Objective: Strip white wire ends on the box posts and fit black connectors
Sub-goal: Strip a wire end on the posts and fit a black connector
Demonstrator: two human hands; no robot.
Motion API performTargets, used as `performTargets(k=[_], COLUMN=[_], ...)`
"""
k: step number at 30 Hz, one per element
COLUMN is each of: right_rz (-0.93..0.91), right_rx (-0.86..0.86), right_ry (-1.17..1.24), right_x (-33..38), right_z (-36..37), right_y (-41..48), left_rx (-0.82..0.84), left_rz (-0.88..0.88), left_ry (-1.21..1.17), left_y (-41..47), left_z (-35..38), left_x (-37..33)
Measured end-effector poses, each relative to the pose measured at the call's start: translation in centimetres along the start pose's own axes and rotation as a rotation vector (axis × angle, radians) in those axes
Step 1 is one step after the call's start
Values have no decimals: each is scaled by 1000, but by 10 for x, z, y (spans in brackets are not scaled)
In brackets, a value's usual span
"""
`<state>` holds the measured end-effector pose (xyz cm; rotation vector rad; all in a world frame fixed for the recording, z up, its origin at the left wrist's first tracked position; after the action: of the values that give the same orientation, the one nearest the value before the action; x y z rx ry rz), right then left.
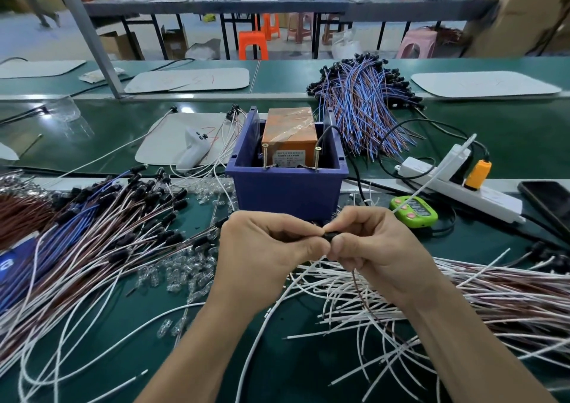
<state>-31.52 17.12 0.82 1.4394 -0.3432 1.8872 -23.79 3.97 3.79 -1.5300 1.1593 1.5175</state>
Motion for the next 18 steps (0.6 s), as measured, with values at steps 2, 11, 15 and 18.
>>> performTargets(k=[2, 11, 15, 18], right_rz=[9, 58, 21, -21], right_rx=[38, 61, -80, -290], right_ry=[-2, 12, 148, 367], right_x=[1, -10, -5, 12], right_z=[2, 4, 11, 15], right_y=[-2, -2, 7, 17], left_rx=[142, 158, -33, 16], left_rz=[-63, -53, -45, -68], left_ry=[-145, -223, -191, -229], left_y=[4, 8, 13, 9], left_z=[7, 10, 7, 21], left_x=[6, 15, 16, 17])
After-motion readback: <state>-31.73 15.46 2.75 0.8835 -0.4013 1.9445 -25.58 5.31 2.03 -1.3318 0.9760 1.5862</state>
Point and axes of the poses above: each hand's wrist, its own y-axis towards the middle knuckle, its own z-axis out of the palm, x = y × z, the point moved 8 cm from there along y, towards the middle knuckle, and after that the axes turned 8 degrees about -z, right-handed, at the moved point
